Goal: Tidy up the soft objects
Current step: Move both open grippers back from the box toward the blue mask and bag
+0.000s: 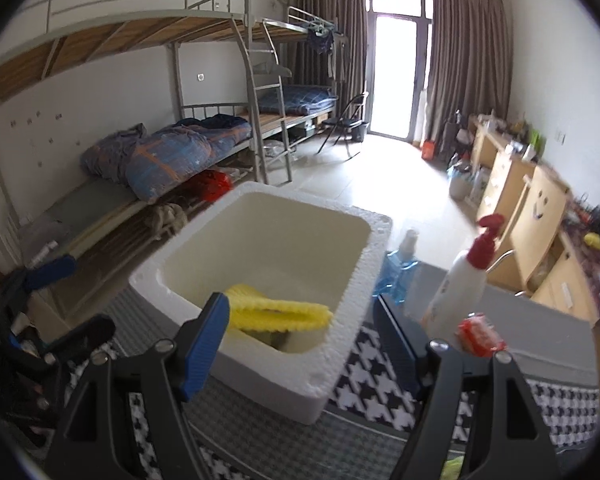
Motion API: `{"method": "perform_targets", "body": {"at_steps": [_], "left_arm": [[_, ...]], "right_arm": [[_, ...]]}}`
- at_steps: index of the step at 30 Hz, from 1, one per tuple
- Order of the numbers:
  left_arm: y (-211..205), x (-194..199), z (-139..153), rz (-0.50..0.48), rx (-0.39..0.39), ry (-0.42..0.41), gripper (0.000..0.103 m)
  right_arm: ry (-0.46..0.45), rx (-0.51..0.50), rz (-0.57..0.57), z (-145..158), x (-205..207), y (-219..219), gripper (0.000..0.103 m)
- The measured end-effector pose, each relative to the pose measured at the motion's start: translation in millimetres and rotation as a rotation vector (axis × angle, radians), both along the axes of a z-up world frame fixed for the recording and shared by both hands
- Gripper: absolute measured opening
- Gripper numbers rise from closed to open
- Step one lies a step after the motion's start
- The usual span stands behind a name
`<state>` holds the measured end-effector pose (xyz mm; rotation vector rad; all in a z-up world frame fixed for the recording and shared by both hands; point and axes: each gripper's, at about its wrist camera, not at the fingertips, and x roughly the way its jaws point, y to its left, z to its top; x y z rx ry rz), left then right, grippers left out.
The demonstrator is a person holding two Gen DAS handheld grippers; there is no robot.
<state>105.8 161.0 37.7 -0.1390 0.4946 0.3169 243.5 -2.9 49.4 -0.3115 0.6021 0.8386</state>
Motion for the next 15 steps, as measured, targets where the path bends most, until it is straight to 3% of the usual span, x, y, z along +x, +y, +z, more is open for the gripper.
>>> {"method": "perform_targets", "body": {"at_steps": [6, 8, 9, 11, 13, 15], "left_arm": [[-0.3, 0.3, -1.6, 0.002, -0.004, 0.005, 0.102], [-0.1, 1.6, -2.2, 0.001, -0.007, 0.008, 0.102], [-0.3, 1.7, -2.8, 0.002, -0.008, 0.008, 0.102], [0.2, 2.0, -3.1, 0.005, -0.011, 0.009, 0.102], [1.5, 1.9, -3.7, 0.006, -0.013, 0.010, 0.102], [2.5, 0.1, -4.2, 0.008, -0.014, 0.010, 0.102]], "right_arm": [[0.008, -0.032, 0.048, -8.6, -4.5, 2.8, 0.074], [0.028, -0.045, 0.066, -12.2, -4.3, 3.4, 0.056], [0.038, -0.046, 0.074, -13.5, -4.6, 3.9, 0.054], [0.040, -0.047, 0.090, -12.1, -5.1, 5.6, 0.031], [0.043, -0.052, 0.097, -10.5, -6.0, 10.5, 0.021], [0.036, -0.055, 0.083, -9.2, -2.8, 17.1, 0.019]]}}
